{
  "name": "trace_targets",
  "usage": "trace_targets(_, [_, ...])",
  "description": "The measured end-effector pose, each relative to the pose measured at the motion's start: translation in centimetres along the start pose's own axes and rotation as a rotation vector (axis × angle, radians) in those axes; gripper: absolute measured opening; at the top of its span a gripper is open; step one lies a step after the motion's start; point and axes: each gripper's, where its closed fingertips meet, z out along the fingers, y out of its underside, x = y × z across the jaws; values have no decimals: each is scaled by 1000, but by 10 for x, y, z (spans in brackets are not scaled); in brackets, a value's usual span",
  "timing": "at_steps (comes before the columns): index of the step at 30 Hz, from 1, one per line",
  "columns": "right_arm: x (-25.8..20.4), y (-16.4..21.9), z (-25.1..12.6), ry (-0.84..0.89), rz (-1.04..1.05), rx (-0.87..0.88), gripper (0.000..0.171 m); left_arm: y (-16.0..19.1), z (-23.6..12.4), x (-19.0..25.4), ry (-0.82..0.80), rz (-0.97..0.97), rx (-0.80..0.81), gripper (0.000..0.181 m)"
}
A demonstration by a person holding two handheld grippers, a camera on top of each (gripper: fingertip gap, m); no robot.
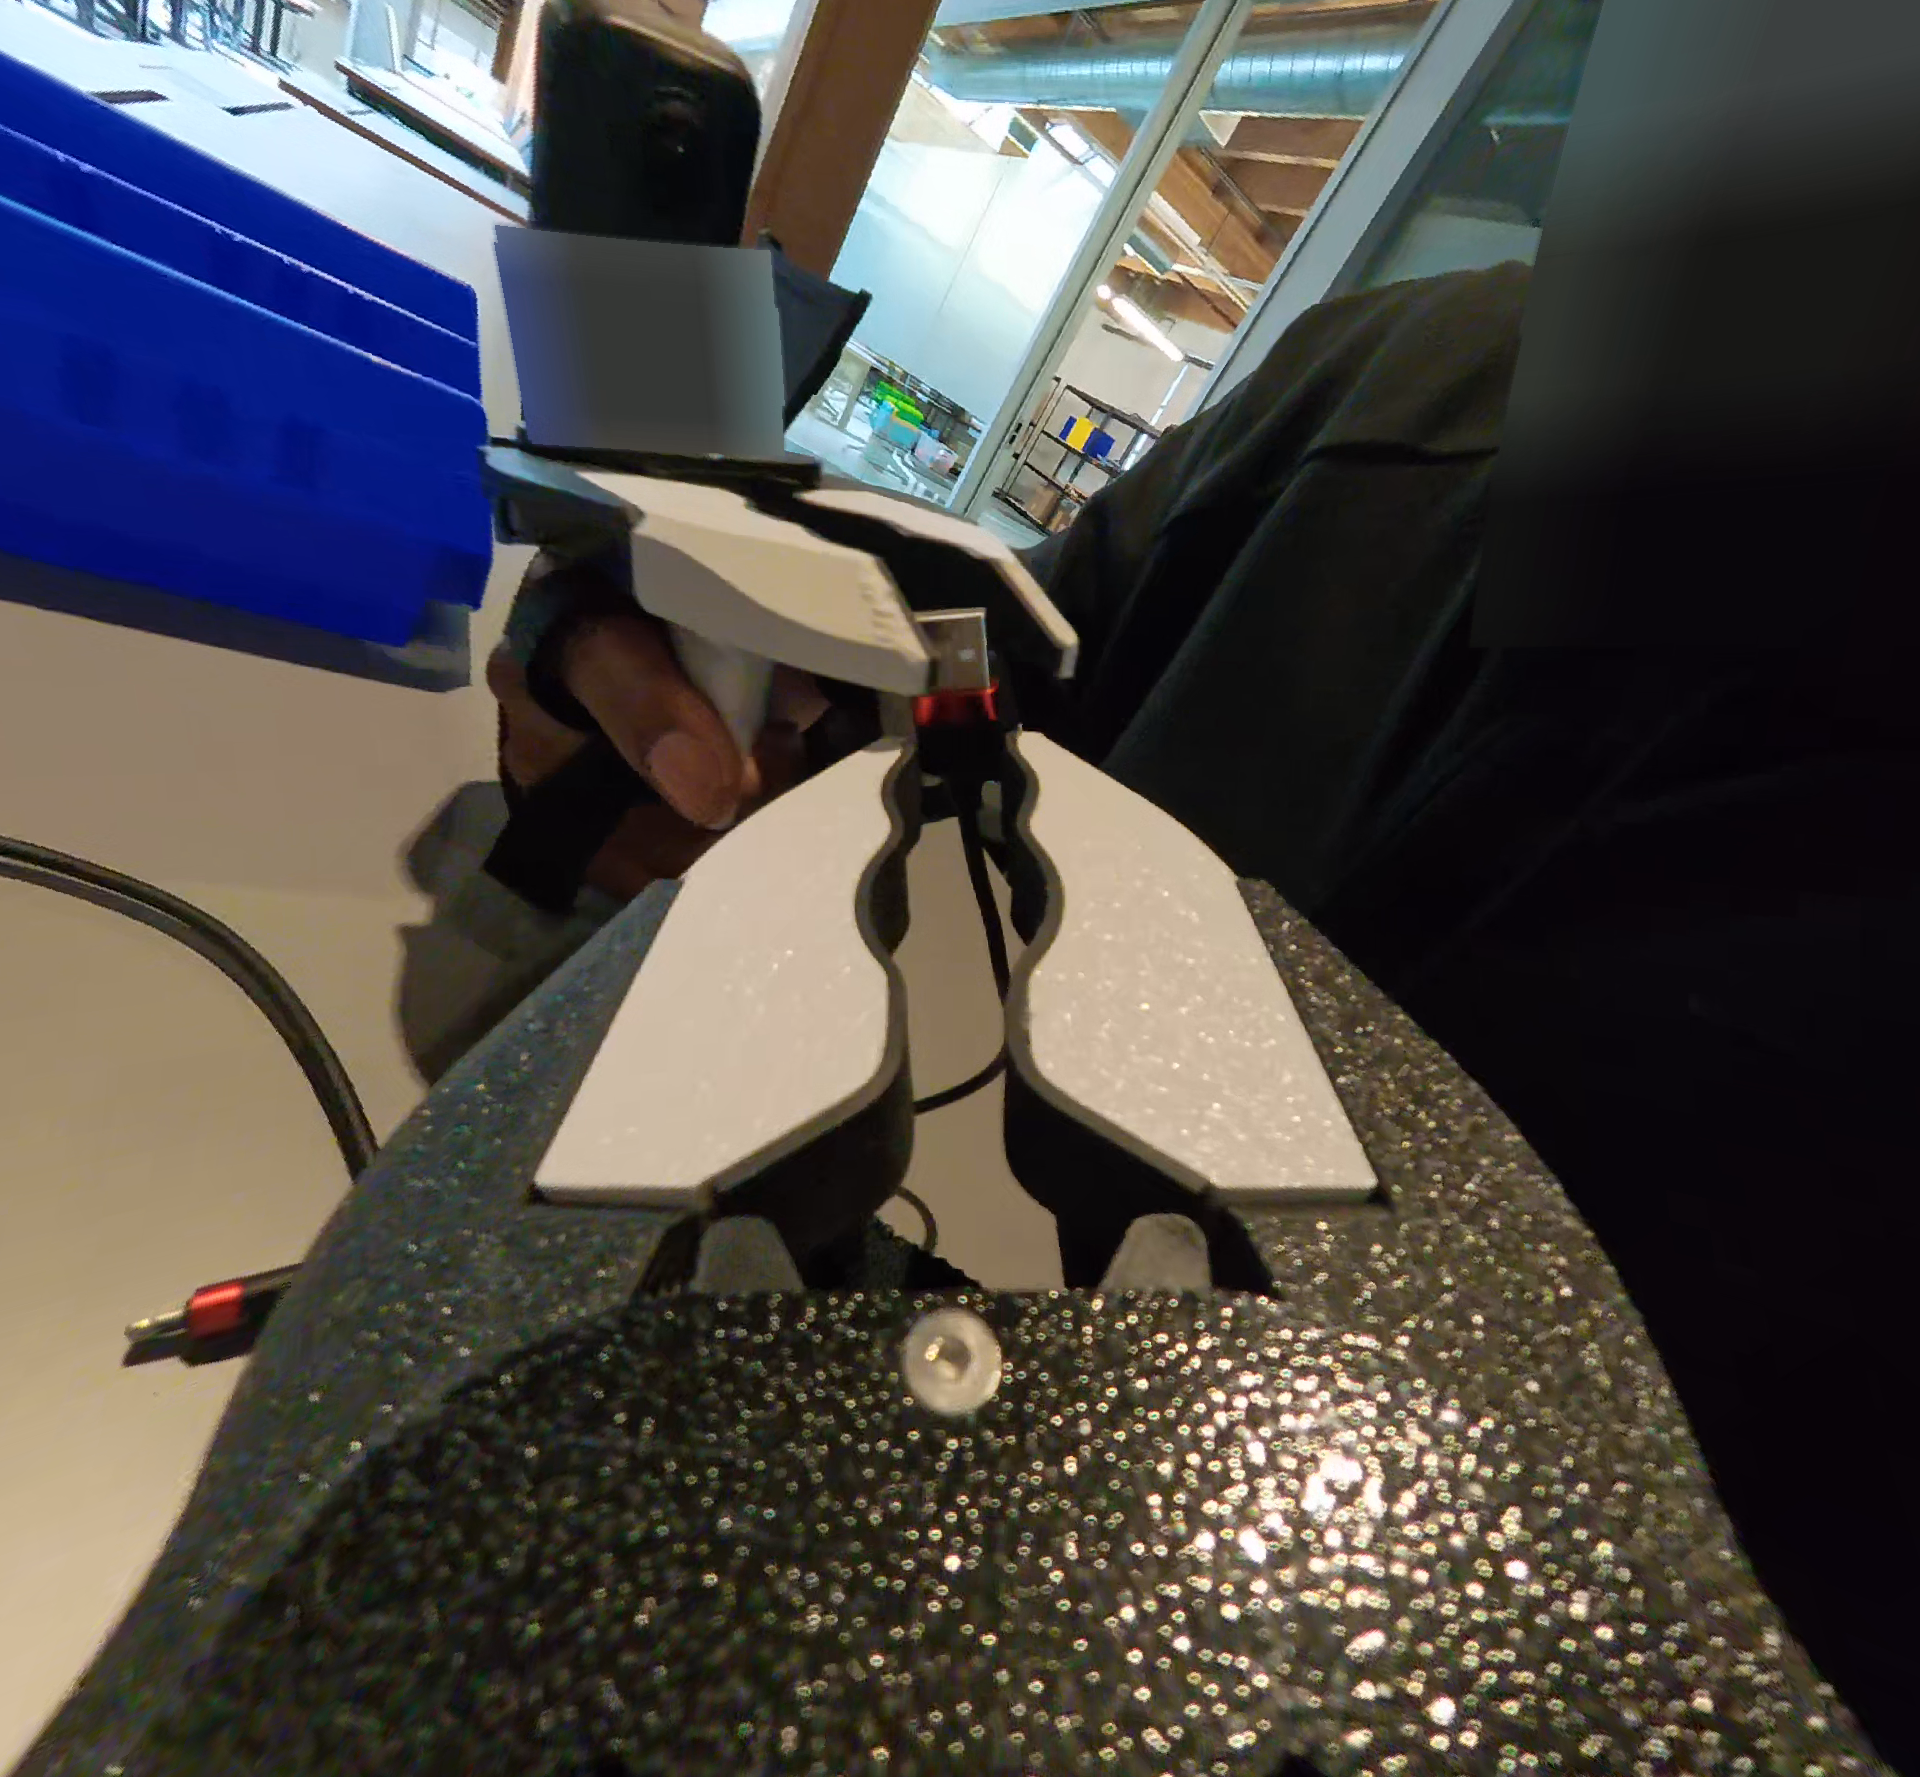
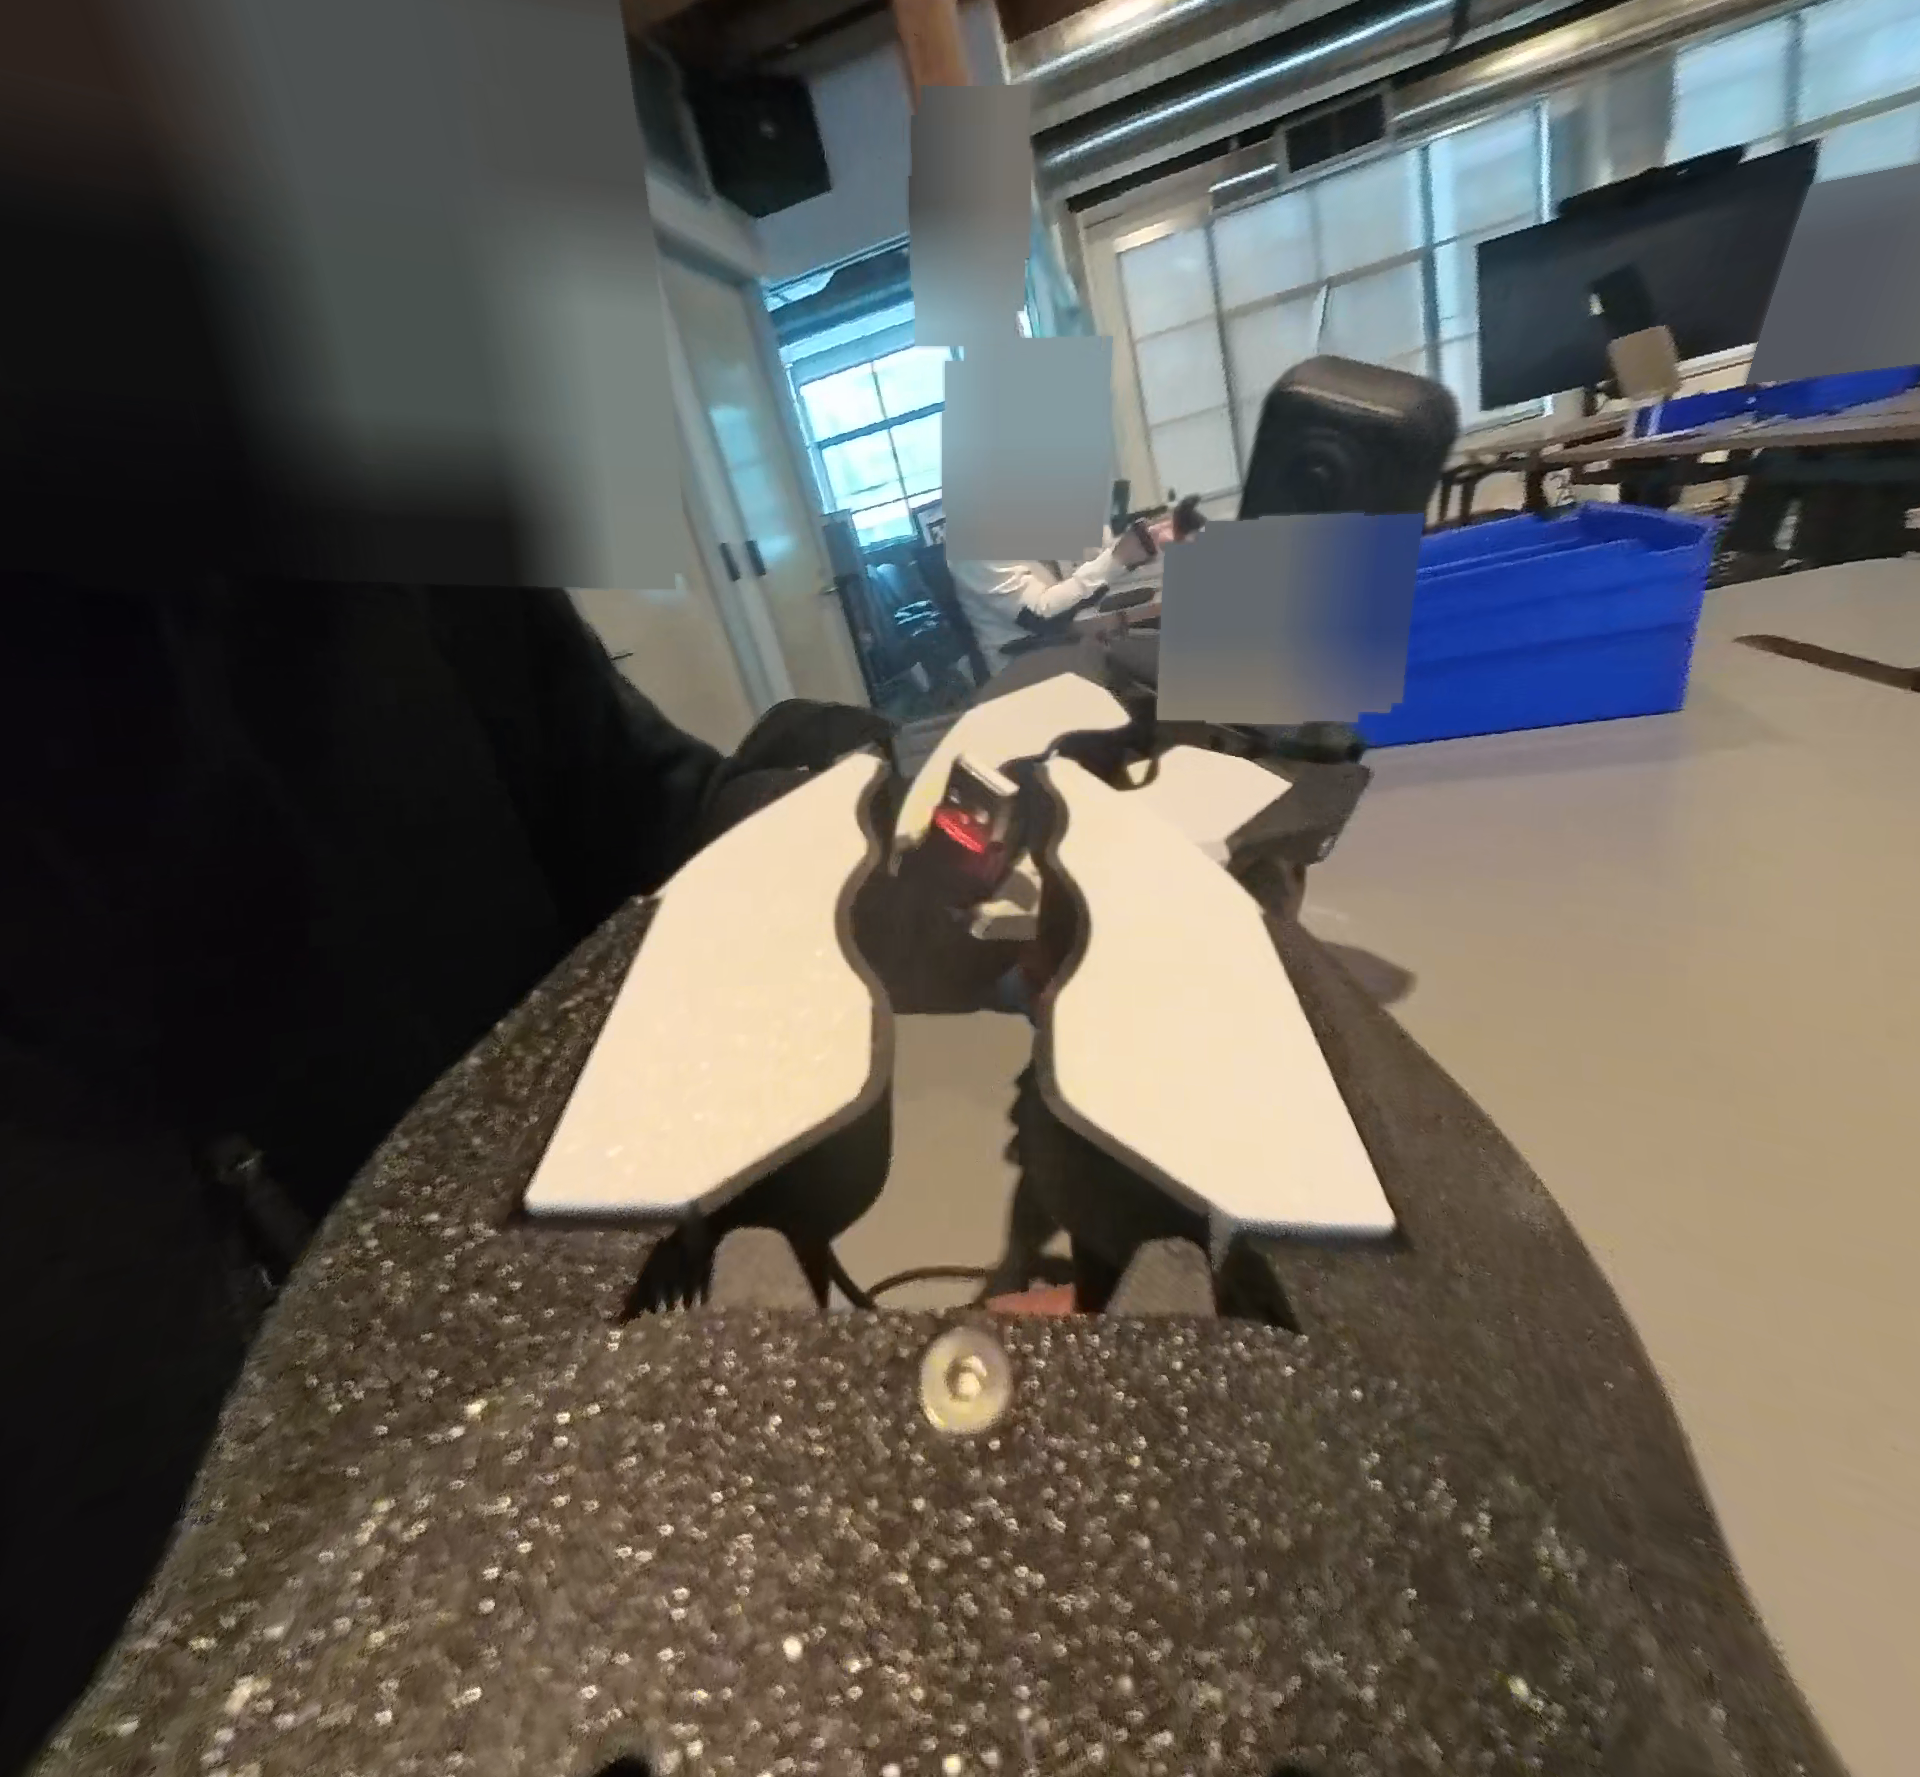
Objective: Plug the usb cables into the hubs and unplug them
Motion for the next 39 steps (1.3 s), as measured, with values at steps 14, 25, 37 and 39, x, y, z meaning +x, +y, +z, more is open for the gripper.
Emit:
trace_targets(14, [36,-2,-8,224,0,0,12,-11,-18,-31,-211,0,68,14])
trace_targets(25, [80,-28,-48,530,184,306,12,-48,-42,-53,-682,431,113,13])
trace_targets(37, [79,-43,-67,455,366,595,14,-64,-44,-49,-824,599,117,31])
trace_targets(39, [78,-47,-70,418,392,637,12,-76,-61,-44,-850,604,204,29])
